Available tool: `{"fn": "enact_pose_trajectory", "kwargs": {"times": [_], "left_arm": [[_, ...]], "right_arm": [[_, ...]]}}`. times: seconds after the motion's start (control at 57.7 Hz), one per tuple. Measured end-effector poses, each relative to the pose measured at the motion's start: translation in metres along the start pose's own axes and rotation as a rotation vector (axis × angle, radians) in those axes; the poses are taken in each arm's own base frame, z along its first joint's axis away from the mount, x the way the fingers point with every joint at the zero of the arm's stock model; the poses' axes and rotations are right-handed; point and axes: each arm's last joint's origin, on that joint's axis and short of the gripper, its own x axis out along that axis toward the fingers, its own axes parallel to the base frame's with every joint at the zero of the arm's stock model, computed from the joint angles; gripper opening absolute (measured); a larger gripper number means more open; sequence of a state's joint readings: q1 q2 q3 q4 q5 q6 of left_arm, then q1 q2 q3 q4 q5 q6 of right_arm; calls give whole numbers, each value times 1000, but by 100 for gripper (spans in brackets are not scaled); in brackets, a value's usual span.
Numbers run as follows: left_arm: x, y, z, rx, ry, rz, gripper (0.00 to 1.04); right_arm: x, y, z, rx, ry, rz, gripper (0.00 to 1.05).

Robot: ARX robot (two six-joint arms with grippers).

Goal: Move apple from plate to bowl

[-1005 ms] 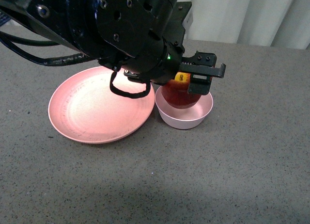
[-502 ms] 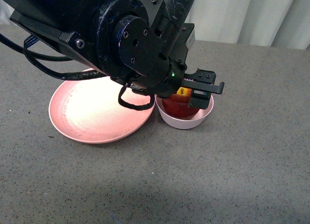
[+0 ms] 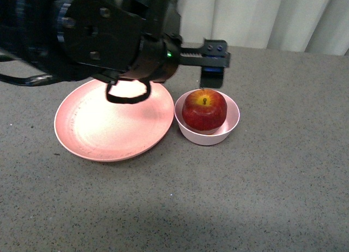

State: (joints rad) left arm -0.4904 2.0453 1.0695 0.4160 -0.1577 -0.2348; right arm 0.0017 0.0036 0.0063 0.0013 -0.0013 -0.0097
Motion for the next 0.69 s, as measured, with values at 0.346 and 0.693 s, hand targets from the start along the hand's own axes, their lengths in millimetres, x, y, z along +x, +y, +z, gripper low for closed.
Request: {"fn": "enact_pose_trajectory", "kwargs": {"times": [0.346,0.693], "left_arm": [[-78,66,-13,-117,-172,311,98],[-132,95,-37,12,-537,239,60]], "right_arm": [[0,0,0,0,0,0,95],[0,0,0,0,0,0,95]]}}
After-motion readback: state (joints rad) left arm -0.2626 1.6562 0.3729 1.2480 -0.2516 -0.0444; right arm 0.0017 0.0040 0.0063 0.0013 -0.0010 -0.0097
